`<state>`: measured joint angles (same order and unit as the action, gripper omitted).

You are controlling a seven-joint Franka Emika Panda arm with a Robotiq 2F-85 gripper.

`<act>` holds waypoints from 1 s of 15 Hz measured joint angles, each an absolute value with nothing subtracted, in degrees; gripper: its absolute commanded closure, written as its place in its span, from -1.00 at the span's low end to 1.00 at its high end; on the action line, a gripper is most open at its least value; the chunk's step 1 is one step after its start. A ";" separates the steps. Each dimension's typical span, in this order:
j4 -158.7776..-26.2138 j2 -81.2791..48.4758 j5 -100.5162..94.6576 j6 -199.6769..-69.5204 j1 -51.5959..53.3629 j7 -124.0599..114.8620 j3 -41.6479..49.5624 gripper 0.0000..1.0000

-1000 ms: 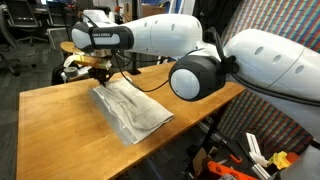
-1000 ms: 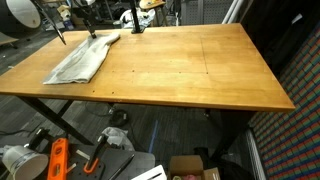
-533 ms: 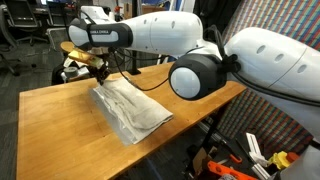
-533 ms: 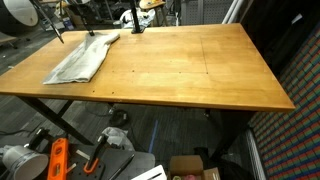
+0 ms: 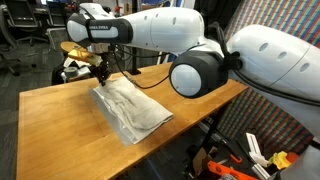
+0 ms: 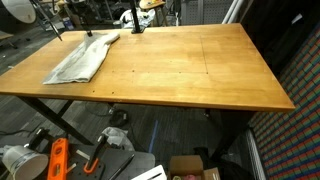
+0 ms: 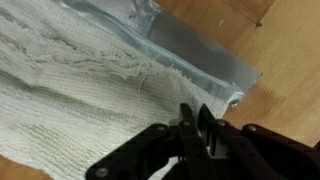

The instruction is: Fold the cloth

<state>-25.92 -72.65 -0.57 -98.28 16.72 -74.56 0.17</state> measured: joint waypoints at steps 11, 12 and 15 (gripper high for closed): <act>-25.88 -69.09 -0.57 -91.51 17.47 -59.12 0.02 -1.00; -25.88 -68.59 -0.57 -91.26 17.46 -57.17 0.01 -1.00; -25.89 -67.09 -0.57 -89.48 17.40 -50.61 0.01 -1.00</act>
<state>-25.89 -67.09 -0.57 -89.48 17.40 -50.61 0.01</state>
